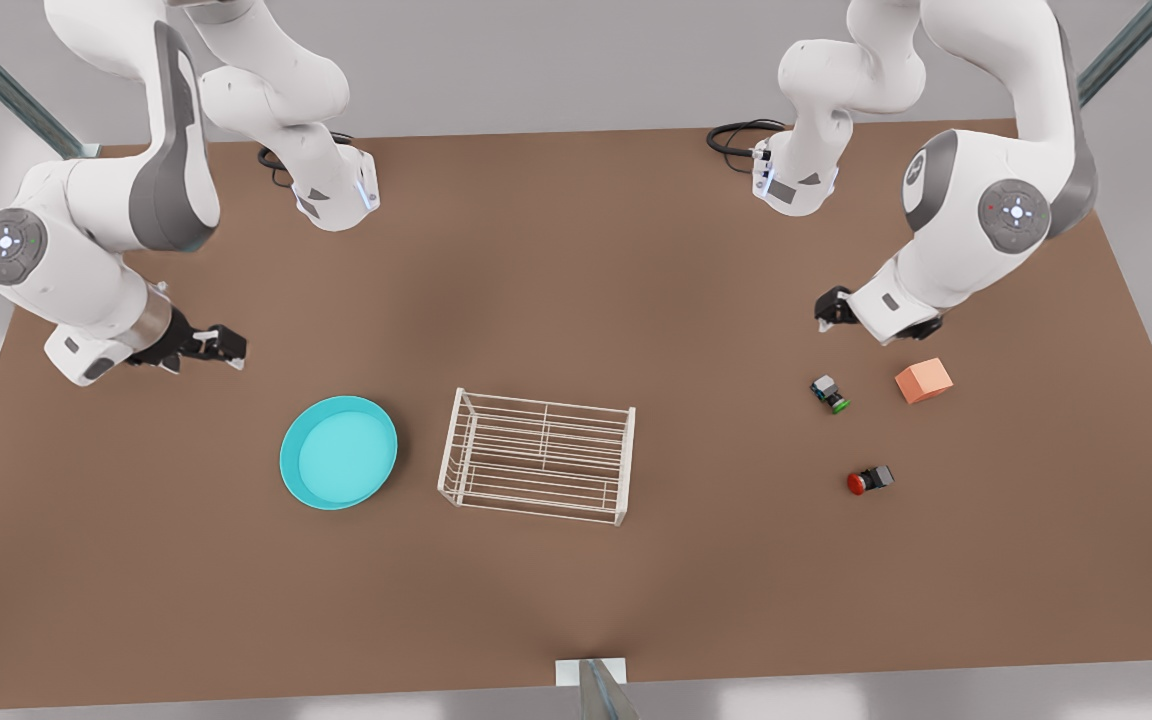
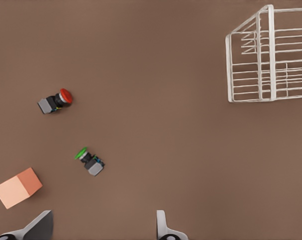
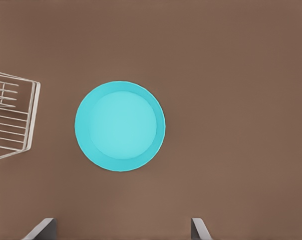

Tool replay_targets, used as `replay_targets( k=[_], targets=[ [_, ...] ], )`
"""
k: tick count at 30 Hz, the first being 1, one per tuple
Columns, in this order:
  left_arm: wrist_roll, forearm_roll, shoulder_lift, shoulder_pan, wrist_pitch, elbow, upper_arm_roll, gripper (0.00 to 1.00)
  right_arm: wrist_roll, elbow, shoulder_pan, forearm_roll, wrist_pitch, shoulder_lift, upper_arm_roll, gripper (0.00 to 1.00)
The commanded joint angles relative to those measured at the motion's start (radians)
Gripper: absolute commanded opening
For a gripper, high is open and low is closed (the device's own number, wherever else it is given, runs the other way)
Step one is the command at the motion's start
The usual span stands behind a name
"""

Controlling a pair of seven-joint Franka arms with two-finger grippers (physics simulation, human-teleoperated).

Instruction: Place the plate on the shelf with right arm and place the red button switch in the plate with left arm

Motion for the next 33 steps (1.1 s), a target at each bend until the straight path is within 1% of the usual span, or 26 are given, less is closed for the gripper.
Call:
replay_targets(
  k=[1,3,4,5,8,9,10,11,12,13,15,20,22,28,31,33],
  targets=[
    [-0.026,0.003,0.001,0.093,0.040,0.003,0.000,1.00,-0.004,0.036,-0.062,-0.010,-0.105,0.002,-0.009,1.00],
    [-0.032,0.000,0.017,0.093,0.040,0.043,-0.001,1.00,-0.036,0.042,-0.062,-0.019,-0.087,0.043,-0.007,1.00],
    [-0.027,0.005,0.038,0.095,0.026,0.077,-0.001,1.00,-0.038,0.044,-0.064,-0.020,-0.017,0.085,-0.009,1.00],
    [-0.024,0.012,0.098,0.098,-0.004,0.158,0.002,1.00,-0.041,0.044,-0.078,-0.014,0.028,0.131,-0.010,1.00],
    [-0.021,0.012,0.178,0.104,-0.026,0.272,0.006,1.00,-0.079,0.073,-0.081,-0.019,0.195,0.241,-0.007,1.00],
    [-0.021,0.011,0.175,0.128,-0.031,0.250,0.006,1.00,-0.079,0.082,-0.082,-0.016,0.247,0.276,-0.007,1.00],
    [-0.018,0.011,0.173,0.130,-0.075,0.250,0.006,1.00,-0.064,0.082,-0.082,-0.011,0.289,0.286,-0.006,1.00],
    [-0.019,0.012,0.176,0.128,-0.075,0.250,0.005,1.00,-0.027,0.082,-0.079,0.029,0.326,0.318,-0.004,0.95],
    [-0.019,0.012,0.173,0.130,-0.077,0.253,0.006,1.00,-0.027,0.082,-0.081,0.070,0.353,0.341,-0.004,0.95],
    [-0.018,0.012,0.173,0.134,-0.077,0.256,0.009,1.00,-0.029,0.079,-0.079,0.093,0.396,0.370,-0.004,0.99],
    [-0.018,0.012,0.168,0.138,-0.078,0.256,0.014,1.00,-0.022,0.077,-0.081,0.179,0.402,0.405,-0.004,0.99],
    [-0.016,0.014,0.168,0.139,-0.090,0.256,0.014,1.00,-0.033,-0.013,-0.101,0.201,0.398,0.408,-0.001,0.98],
    [-0.016,0.012,0.168,0.139,-0.092,0.256,0.014,1.00,-0.070,-0.061,-0.112,0.240,0.392,0.405,0.000,0.98],
    [-0.018,0.012,0.165,0.139,-0.093,0.237,0.014,1.00,-0.094,-0.094,-0.124,0.288,0.392,0.451,0.013,0.96],
    [-0.016,0.032,0.159,0.144,-0.116,0.240,0.025,1.00,-0.102,-0.094,-0.188,0.288,0.392,0.490,0.068,0.96],
    [-0.016,0.032,0.159,0.151,-0.116,0.240,0.025,1.00,-0.114,-0.094,-0.193,0.291,0.393,0.508,0.069,0.95]
  ],
)
